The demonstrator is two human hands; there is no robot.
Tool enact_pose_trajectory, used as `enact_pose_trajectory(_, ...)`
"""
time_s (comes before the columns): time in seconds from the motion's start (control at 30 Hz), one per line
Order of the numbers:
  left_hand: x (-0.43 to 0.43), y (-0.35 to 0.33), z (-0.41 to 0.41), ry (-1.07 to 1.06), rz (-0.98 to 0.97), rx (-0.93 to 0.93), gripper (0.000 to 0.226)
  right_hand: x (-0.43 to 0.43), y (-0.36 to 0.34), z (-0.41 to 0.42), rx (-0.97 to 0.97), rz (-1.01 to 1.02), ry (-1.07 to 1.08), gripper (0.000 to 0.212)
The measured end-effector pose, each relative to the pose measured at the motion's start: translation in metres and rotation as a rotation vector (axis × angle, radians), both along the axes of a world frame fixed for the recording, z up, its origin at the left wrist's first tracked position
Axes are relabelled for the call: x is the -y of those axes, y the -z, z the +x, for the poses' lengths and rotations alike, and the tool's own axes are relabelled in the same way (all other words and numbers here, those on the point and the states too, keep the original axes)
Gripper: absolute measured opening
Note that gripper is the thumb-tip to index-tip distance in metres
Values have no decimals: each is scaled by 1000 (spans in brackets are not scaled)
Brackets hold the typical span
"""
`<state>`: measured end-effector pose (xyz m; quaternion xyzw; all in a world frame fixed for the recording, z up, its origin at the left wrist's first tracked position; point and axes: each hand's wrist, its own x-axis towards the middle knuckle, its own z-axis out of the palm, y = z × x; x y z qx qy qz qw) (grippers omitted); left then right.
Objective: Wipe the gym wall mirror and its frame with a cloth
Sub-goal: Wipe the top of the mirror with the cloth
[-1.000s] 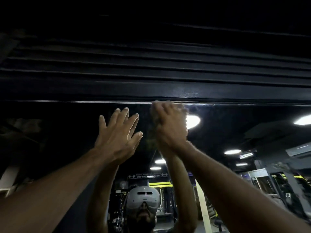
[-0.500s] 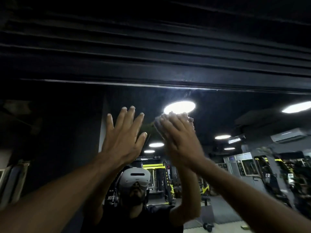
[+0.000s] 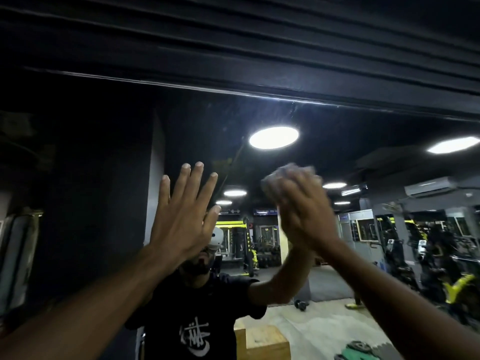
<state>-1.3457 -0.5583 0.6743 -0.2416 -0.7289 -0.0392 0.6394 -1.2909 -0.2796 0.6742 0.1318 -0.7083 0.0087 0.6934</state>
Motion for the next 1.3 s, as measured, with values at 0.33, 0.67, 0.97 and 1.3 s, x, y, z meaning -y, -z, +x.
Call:
enact_pose_trajectory(0.33,56,-1,0,-38,28,54,74,112,21,-18,56,183,25,49)
enact_pose_trajectory(0.67,82,-80,-6,-115,165,63,79,137,-76,-27,-36,-176,-38,49)
enact_pose_trajectory(0.97,85,-105,-9,-55,64,14,76,62,-175,-22,-191,-607,75,41)
enact_pose_trajectory(1.3,88,-113,-3,-66,94,38,82,99,-180,-23,-84,295,-31,50)
